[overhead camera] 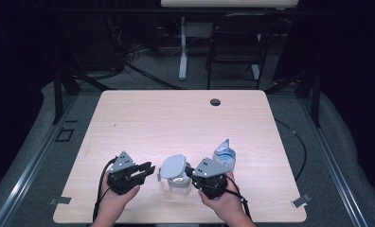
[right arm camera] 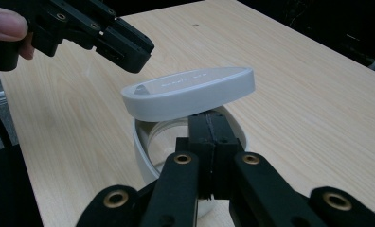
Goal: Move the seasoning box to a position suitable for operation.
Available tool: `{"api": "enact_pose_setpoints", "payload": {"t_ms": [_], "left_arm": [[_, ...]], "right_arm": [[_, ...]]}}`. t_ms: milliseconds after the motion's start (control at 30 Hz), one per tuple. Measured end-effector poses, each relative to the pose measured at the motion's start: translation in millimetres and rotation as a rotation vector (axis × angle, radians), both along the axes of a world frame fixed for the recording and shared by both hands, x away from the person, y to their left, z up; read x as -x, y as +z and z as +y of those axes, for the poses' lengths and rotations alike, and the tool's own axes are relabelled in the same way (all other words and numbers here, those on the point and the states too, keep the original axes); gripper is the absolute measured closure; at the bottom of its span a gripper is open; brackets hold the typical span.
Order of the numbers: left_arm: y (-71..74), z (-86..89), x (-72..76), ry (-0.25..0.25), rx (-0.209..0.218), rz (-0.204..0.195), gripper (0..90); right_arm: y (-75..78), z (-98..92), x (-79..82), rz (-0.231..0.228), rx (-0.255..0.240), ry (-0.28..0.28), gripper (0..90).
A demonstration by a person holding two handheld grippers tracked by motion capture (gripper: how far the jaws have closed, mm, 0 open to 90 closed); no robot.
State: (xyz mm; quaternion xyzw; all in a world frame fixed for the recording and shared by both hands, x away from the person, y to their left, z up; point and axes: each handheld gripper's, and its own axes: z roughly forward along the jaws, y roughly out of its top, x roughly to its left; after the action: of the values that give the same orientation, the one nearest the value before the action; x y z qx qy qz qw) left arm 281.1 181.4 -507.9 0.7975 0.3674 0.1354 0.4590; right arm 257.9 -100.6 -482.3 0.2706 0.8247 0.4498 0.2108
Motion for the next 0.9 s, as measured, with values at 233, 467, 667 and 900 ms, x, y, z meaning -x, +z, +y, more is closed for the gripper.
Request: {"api": "enact_pose_setpoints", "payload": {"t_ms": [233, 467, 667, 900], "left_arm": [[-7.7, 3.8, 0.3, -0.002, -0.004, 0.012, 70.1], [-13.9, 0.8, 1.0, -0.017, -0.025, 0.023, 68.2], [-16.5, -1.1, 3.2, -0.022, -0.036, 0.024, 68.0], [-19.5, -1.4, 4.5, -0.033, -0.041, 0.025, 68.2]], "right_arm": [[0.5, 1.2, -0.3, 0.001, 0.0, -0.002, 90.0], [1.0, 1.8, -1.2, -0.002, -0.002, 0.0, 90.0], [2.8, 2.2, -1.5, -0.004, 0.001, 0.001, 89.8], [5.8, 3.9, -2.4, -0.014, 0.003, 0.0, 89.7]]}}
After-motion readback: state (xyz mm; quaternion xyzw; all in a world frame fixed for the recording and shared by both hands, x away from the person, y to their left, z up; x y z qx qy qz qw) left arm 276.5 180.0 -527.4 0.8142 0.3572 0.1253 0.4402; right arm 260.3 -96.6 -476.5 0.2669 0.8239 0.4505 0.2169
